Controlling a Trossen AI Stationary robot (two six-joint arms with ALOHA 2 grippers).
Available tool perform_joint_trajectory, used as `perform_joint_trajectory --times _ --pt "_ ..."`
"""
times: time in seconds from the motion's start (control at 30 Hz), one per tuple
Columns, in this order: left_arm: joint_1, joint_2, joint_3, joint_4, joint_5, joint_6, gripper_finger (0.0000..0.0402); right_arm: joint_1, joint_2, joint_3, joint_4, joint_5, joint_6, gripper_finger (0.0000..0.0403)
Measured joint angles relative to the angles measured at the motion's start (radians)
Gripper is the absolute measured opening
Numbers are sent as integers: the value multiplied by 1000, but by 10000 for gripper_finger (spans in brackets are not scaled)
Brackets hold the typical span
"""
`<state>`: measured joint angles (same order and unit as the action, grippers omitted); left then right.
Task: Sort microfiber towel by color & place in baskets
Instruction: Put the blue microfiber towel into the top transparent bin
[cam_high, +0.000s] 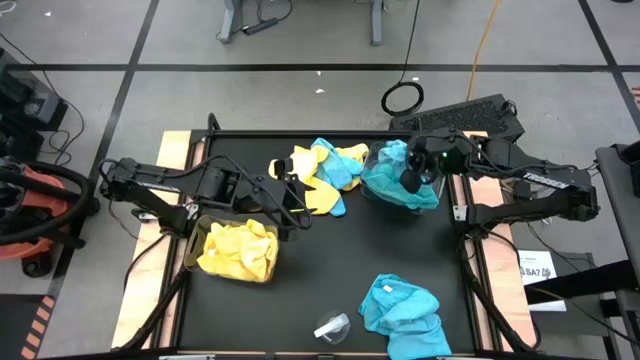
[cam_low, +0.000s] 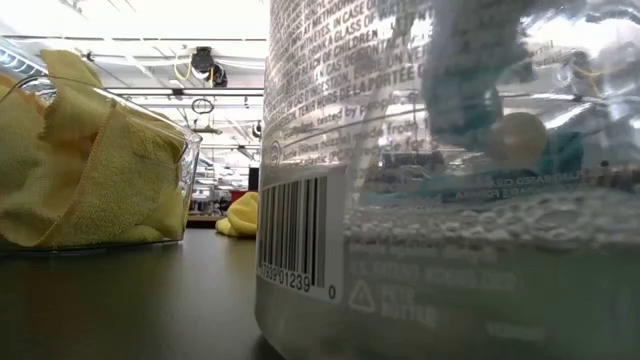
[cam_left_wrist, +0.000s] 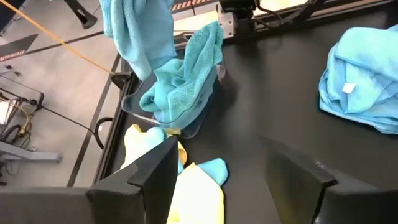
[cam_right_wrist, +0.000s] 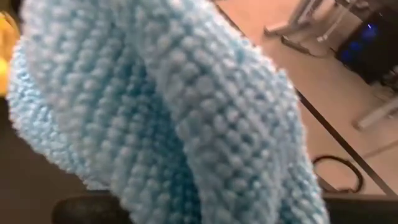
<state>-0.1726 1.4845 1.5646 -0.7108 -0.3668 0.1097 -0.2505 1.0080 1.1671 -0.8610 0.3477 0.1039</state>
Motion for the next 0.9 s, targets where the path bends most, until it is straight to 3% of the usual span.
perform_joint_trajectory --times 0.33,0.9 --pt "-5 0 0 -1 0 -41 226 -138 69 0 -175 -7 -100 4" --pt "-20 0 0 -11 0 -105 226 -211 354 0 -144 -176 -176 4"
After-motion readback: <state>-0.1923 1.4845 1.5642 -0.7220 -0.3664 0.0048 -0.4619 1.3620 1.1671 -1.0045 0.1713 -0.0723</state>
